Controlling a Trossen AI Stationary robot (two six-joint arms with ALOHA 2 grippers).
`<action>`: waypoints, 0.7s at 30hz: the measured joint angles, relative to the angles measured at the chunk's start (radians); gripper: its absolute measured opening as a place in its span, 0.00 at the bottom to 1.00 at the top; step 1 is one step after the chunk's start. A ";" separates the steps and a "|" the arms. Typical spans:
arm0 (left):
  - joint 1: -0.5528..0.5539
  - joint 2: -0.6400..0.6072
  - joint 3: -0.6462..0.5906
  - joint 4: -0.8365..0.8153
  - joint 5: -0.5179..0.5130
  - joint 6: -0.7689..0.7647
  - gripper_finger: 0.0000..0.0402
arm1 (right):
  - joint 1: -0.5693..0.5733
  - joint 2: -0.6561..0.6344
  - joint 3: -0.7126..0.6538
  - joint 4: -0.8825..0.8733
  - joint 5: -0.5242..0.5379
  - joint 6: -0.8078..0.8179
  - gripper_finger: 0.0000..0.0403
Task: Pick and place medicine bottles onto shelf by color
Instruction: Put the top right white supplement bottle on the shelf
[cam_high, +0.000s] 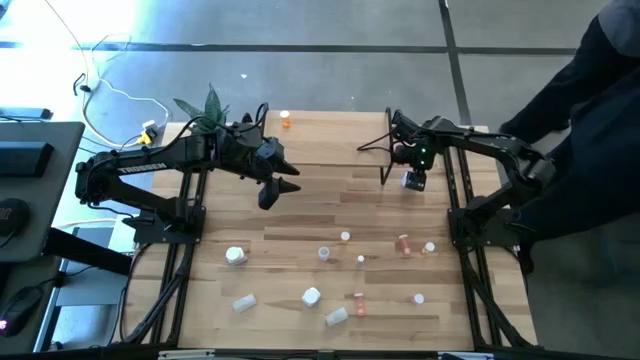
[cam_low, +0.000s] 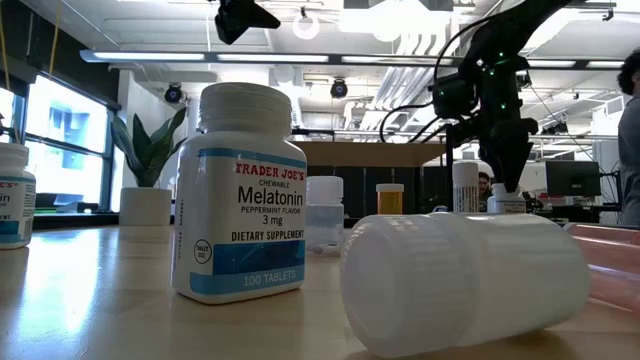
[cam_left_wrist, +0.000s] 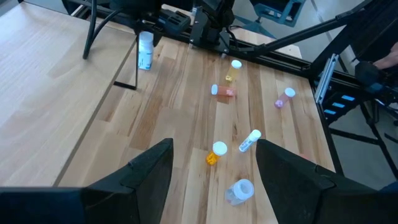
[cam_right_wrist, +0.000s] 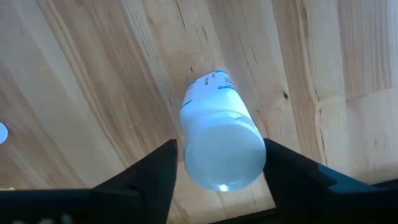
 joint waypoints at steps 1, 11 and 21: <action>0.000 0.000 0.000 0.000 0.000 0.000 0.54 | 0.000 0.000 0.000 0.000 0.000 0.000 0.48; 0.000 0.000 0.000 0.000 0.000 -0.001 0.54 | 0.000 0.000 0.002 -0.037 0.017 0.001 0.38; 0.000 0.000 0.000 0.000 0.000 -0.009 0.54 | 0.000 -0.053 0.001 -0.115 0.021 0.082 0.38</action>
